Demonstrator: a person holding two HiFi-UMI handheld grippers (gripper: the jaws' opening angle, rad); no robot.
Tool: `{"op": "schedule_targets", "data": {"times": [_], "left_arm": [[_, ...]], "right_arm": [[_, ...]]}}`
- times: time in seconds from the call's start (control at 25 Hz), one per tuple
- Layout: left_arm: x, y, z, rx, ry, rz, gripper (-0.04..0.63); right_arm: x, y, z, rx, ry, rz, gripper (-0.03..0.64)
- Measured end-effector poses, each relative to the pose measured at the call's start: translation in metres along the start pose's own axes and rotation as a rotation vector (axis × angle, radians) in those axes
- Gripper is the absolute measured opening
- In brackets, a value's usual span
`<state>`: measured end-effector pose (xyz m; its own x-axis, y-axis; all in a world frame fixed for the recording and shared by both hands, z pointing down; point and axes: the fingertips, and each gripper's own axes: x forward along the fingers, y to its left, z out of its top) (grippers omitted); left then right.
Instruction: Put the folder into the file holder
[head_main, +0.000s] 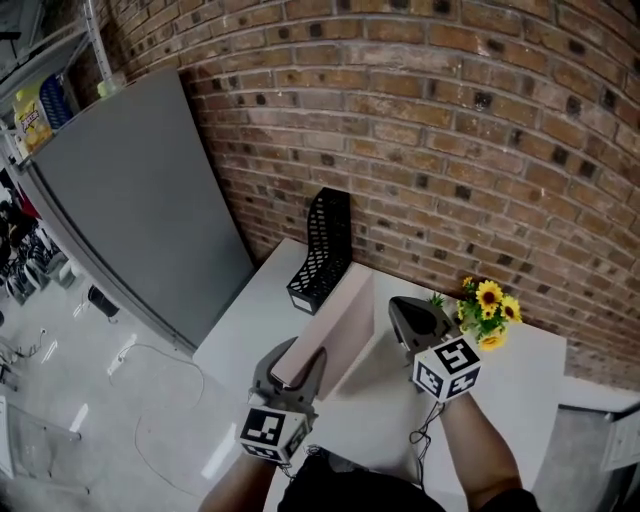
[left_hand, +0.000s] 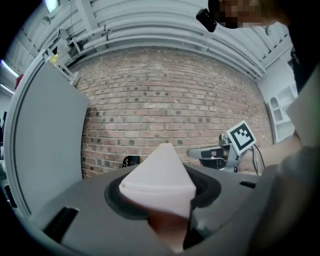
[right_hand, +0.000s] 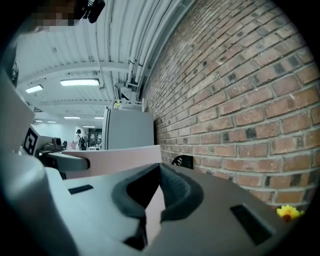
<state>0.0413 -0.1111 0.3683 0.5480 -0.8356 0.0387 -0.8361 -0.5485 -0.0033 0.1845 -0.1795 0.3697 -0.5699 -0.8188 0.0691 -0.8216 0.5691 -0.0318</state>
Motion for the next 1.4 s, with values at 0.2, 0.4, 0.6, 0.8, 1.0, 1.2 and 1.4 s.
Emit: {"op": "schedule_targets", "data": {"times": [0.2,0.4,0.6,0.8,1.0,1.2,1.4], "left_arm": [[-0.012,0.014,0.026,0.01,-0.021,0.044,0.172],[-0.02,0.042,0.056,0.008,-0.071,0.111,0.172],[-0.016,0.078,0.087,0.015,-0.134,0.147,0.17],[0.0,0.105,0.108,0.026,-0.17,0.138,0.17],[0.026,0.132,0.125,0.027,-0.196,0.097,0.17],[0.061,0.165,0.135,0.023,-0.211,0.061,0.17],[0.098,0.196,0.138,0.002,-0.227,0.036,0.17]], "right_arm": [[-0.01,0.008,0.014,0.017,-0.032,0.011,0.003],[-0.014,0.014,0.019,0.031,-0.039,0.016,0.003],[-0.014,0.011,0.019,0.035,-0.035,-0.013,0.003],[-0.003,0.003,0.025,0.056,-0.054,-0.058,0.003],[0.018,0.001,0.03,0.068,-0.059,-0.102,0.003],[0.036,-0.006,0.026,0.083,-0.05,-0.164,0.003],[0.053,-0.015,0.021,0.095,-0.039,-0.222,0.003]]}}
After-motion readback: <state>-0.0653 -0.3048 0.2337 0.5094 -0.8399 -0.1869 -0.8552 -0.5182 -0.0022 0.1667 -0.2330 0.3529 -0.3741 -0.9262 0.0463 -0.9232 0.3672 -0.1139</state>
